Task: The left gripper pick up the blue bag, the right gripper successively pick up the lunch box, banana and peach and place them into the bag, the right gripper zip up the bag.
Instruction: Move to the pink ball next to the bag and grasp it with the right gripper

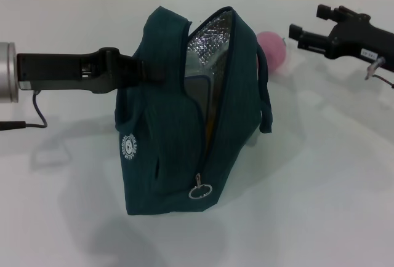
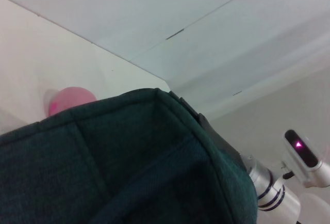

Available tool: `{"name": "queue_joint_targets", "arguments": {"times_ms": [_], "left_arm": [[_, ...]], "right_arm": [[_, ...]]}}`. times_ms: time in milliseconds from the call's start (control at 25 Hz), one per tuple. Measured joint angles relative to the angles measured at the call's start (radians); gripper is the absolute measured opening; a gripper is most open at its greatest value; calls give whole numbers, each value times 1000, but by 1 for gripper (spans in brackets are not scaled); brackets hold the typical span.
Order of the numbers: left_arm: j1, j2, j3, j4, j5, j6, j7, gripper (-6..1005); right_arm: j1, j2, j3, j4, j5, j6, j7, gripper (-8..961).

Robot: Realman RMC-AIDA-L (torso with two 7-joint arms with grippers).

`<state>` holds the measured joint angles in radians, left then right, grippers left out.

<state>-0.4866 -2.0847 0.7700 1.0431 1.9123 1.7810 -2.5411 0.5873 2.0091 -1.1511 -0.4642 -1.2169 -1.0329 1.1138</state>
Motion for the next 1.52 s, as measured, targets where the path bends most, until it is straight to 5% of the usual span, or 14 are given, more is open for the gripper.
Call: {"name": "queue_joint_targets", "arguments": {"times_ms": [400, 800, 1520], "left_arm": [[0, 0, 2, 0, -11, 0, -2, 40], [-9, 0, 2, 0, -13, -1, -2, 40], [-35, -1, 14, -46, -25, -1, 14, 40]], "right_arm": [[66, 8, -6, 59, -7, 113, -26, 860], [229, 18, -38, 215, -7, 251, -27, 849], [292, 19, -58, 282, -4, 326, -29, 821]]}}
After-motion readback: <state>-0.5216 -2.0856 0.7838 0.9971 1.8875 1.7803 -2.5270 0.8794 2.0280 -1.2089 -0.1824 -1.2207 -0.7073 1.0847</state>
